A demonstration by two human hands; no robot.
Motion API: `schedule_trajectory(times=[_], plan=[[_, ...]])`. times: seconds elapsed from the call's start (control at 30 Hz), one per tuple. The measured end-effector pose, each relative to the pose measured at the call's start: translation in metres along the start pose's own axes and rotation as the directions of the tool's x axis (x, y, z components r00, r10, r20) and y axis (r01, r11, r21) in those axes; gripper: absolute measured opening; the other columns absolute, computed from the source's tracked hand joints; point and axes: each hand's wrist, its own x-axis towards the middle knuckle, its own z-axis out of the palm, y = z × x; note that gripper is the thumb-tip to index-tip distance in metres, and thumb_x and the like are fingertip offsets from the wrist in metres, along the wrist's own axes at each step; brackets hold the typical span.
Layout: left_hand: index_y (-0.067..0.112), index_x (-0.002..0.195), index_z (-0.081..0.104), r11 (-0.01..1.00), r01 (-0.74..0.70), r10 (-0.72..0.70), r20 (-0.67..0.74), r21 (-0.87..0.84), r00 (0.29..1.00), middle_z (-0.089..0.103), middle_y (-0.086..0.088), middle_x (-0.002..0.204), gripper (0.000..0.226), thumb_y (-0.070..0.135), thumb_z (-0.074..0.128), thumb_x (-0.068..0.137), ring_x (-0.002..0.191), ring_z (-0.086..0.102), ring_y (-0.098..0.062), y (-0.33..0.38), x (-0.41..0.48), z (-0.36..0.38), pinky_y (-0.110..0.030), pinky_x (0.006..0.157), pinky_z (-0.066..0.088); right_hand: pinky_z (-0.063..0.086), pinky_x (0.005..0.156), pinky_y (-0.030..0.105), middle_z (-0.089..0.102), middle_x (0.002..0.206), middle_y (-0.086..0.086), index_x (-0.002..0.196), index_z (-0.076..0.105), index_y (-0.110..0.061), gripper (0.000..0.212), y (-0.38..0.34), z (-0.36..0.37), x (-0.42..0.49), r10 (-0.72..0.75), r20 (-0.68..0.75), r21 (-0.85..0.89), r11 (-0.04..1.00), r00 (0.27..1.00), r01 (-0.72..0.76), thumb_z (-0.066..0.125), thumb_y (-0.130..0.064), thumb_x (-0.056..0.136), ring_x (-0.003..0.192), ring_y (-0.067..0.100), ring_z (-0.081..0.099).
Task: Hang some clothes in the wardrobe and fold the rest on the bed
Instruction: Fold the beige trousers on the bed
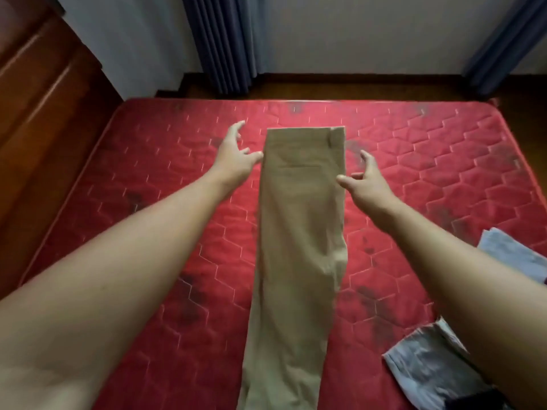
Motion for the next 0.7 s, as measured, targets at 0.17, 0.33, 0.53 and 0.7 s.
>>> schedule_trajectory(times=[0.17,0.33,0.53,0.7], plan=[[0.012,0.136,0.056,0.937,0.184,-0.242,0.170,0.296,0.955,0.061,-0.011,0.131,0.047,0.012,0.070,0.091,0.117,0.059,-0.022,-0.160,-0.073,0.051,-0.034,0.096,0.051,0.051,0.085,0.037,0.061,0.131,0.016,0.144,0.046,-0.012,0.056,0.165,0.071,-0.060,0.253,0.153,-0.243,0.947,0.955,-0.211,0.066,-0.028,0.094,0.109,0.029,0.061],[0.011,0.131,0.060,0.793,0.434,-0.578,0.303,0.427,0.758,0.066,-0.012,0.123,0.045,0.013,0.072,0.087,0.109,0.062,-0.021,-0.327,-0.223,0.086,-0.026,0.092,0.048,0.045,0.071,0.030,0.064,0.120,0.013,0.149,0.038,-0.011,0.072,0.341,0.131,-0.208,0.645,0.231,-0.196,0.764,0.729,-0.614,0.074,-0.032,0.090,0.090,0.020,0.055],[0.010,0.125,0.057,0.775,0.600,-0.626,0.370,0.198,0.686,0.067,-0.013,0.113,0.048,-0.002,0.075,0.082,0.103,0.068,-0.027,-0.403,-0.335,0.119,-0.034,0.089,0.057,0.044,0.048,0.017,0.067,0.097,0.012,0.126,0.050,-0.007,0.047,0.406,0.186,-0.305,0.742,0.243,0.036,0.637,0.625,-0.770,0.077,-0.010,0.087,0.059,0.008,0.062],[0.022,0.112,0.052,0.769,0.631,-0.634,0.253,0.105,0.731,0.067,-0.002,0.096,0.048,0.000,0.078,0.078,0.080,0.066,-0.006,-0.424,-0.374,0.125,-0.019,0.070,0.055,0.054,0.066,0.026,0.073,0.094,0.009,0.101,0.065,-0.006,0.016,0.397,0.206,-0.319,0.706,0.147,0.175,0.671,0.693,-0.721,0.074,-0.005,0.088,0.083,0.020,0.068]])
